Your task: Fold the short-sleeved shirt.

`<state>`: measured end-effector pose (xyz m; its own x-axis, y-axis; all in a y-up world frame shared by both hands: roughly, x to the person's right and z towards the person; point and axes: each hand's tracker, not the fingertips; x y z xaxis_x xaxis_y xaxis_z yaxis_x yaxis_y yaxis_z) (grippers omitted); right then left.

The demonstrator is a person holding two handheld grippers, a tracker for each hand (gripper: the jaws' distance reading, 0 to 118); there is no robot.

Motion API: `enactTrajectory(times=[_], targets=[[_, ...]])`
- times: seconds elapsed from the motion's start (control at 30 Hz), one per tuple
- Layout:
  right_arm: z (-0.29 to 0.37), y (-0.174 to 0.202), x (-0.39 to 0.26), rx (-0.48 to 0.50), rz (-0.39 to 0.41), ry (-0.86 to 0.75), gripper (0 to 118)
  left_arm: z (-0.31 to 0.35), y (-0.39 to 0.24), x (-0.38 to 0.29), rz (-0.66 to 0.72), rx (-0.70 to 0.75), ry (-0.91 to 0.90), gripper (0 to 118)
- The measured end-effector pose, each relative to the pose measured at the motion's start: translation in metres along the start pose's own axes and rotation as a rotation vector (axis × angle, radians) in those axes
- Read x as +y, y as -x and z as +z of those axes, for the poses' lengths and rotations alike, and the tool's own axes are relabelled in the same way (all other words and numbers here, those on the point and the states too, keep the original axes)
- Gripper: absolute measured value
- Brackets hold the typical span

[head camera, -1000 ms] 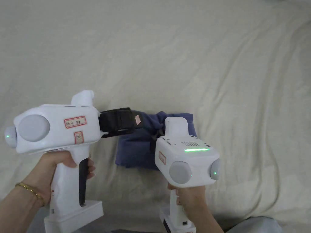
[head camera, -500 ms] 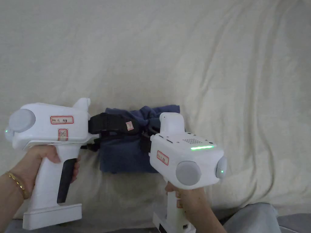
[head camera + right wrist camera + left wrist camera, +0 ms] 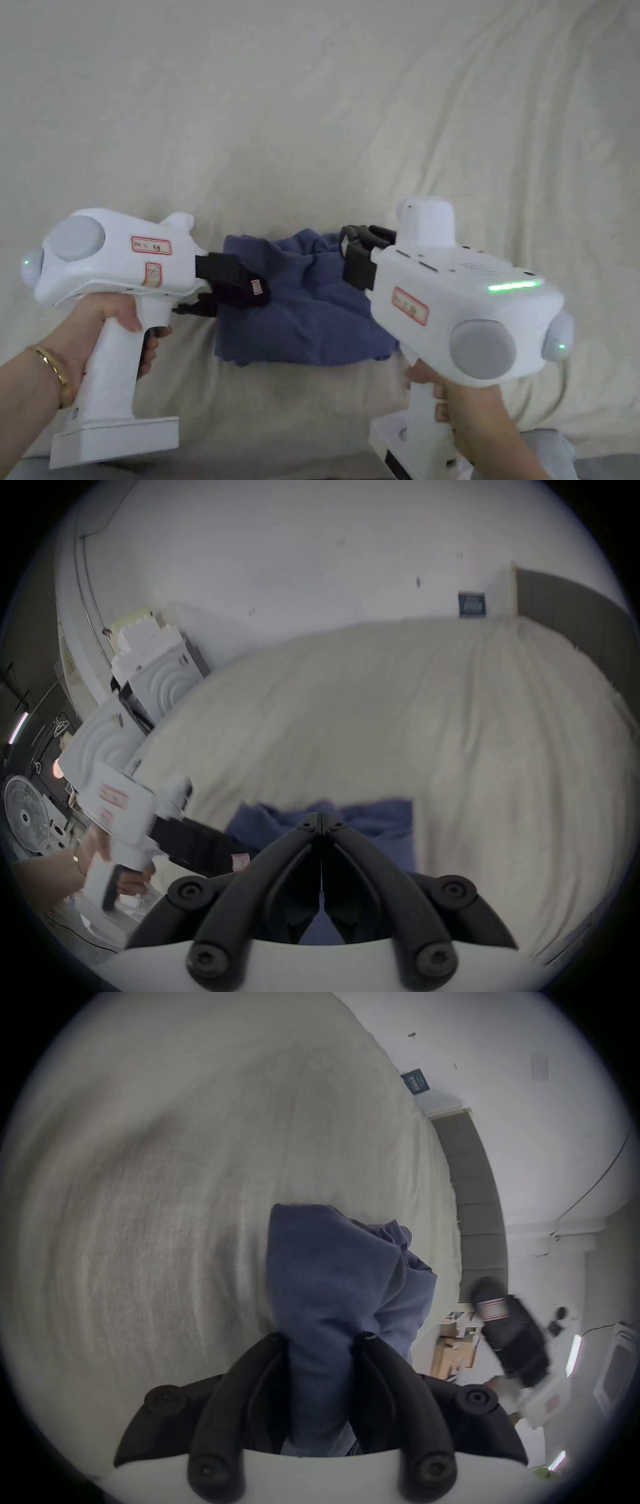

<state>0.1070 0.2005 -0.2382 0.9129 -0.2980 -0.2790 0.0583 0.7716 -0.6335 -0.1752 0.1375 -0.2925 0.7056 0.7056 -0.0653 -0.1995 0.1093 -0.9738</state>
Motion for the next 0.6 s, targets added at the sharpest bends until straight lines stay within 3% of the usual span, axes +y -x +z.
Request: enactTrajectory(times=[0.17,0.3,0.4,0.6], targets=[[0.075,-0.004,0.041,-0.08,0.11,-0.197,3,0.024,-0.03,0.004,-0.071,0.045,-0.016,24],[0.112,-0.003,0.052,-0.112,0.137,-0.268,3,0.07,-0.03,0.011,-0.14,0.125,-0.055,23],[0.125,0.005,0.051,-0.175,0.149,-0.289,3,0.115,-0.008,0.021,-0.167,0.266,-0.054,23],[0.133,0.025,0.037,-0.189,0.178,-0.291,3,0.217,0.06,0.028,-0.123,0.569,-0.117,23]])
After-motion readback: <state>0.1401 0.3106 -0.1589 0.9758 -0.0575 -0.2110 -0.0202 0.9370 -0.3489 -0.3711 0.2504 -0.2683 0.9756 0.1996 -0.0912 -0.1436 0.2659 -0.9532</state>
